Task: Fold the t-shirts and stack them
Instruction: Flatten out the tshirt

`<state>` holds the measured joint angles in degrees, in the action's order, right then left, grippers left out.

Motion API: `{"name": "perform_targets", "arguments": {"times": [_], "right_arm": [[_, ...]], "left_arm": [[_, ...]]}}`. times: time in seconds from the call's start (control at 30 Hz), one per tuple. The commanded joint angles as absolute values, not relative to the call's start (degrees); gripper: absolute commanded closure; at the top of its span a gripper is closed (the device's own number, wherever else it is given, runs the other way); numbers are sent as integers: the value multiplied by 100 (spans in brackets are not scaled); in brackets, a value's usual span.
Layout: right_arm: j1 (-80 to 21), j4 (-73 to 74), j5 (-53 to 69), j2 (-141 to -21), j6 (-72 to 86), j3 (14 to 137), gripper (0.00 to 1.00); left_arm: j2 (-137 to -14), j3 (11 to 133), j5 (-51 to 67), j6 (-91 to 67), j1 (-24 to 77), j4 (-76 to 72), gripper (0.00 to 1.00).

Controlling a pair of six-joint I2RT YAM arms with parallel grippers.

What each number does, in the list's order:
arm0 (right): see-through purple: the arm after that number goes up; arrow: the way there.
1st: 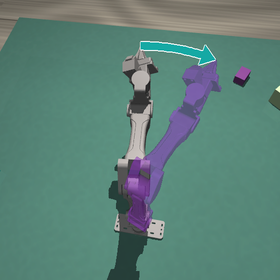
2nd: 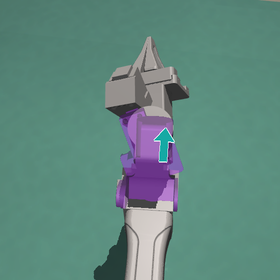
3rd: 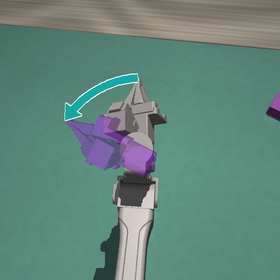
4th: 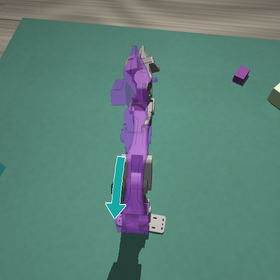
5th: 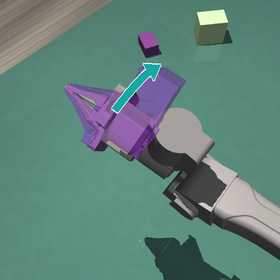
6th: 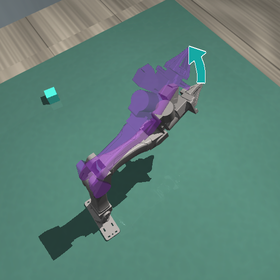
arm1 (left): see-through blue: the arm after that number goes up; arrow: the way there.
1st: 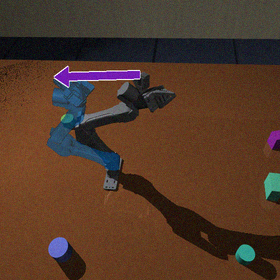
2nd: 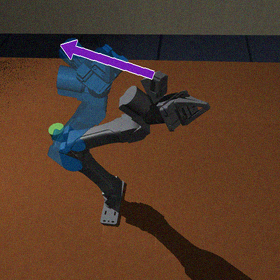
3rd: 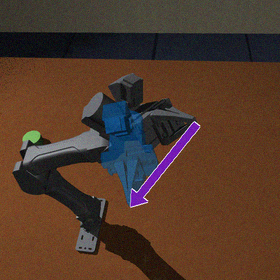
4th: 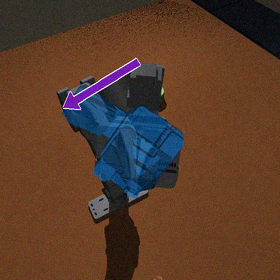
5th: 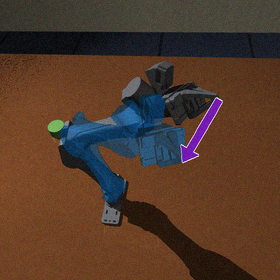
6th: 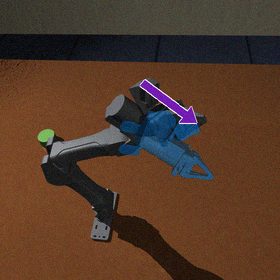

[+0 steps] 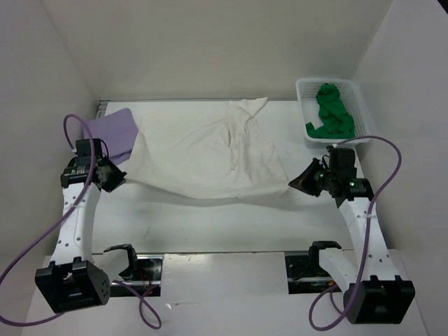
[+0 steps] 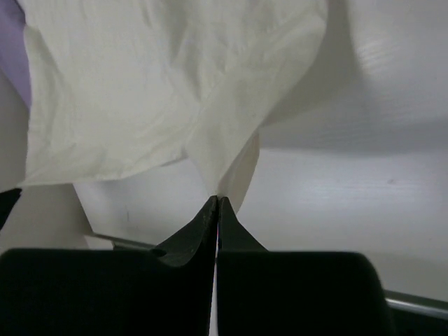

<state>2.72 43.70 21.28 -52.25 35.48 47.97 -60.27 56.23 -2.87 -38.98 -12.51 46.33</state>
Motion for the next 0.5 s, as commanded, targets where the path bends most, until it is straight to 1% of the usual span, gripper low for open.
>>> {"name": "perform_targets", "arguments": {"times": [0.0,0.03,0.07,0.1,0.27,0.3,0.37,0.4,0.47], "right_arm": [[-60,5343,2531,-4914,3533,4466,100],[-279,5413,2531,-4765,3786,4404,100],[-368,5414,2531,-4372,3962,4403,100],[-369,5414,2375,-4238,4094,4473,100],[-431,5722,1794,-4376,4157,5184,100],[-431,5722,1584,-4429,4157,5586,100],[-431,5669,1372,-4587,4157,6132,100],[-431,5730,1127,-4823,4157,6709,100],[-431,5975,933,-4974,4026,7021,100]], "left_arm": [[-5732,5959,-149,-3648,-1266,5323,100],[-5678,5959,-228,-3647,-1266,5422,100],[-5678,5907,-229,-3647,-1266,5484,100],[-5678,5854,-229,-3647,-1266,5484,100],[-5809,5879,762,-3963,-1266,4906,100],[-5897,6002,843,-3964,-1266,4835,100],[-6169,6721,975,-3964,-1266,4764,100],[-6274,7011,976,-3964,-1266,4764,100],[-6407,7408,828,-3964,-1266,4834,100]]}}
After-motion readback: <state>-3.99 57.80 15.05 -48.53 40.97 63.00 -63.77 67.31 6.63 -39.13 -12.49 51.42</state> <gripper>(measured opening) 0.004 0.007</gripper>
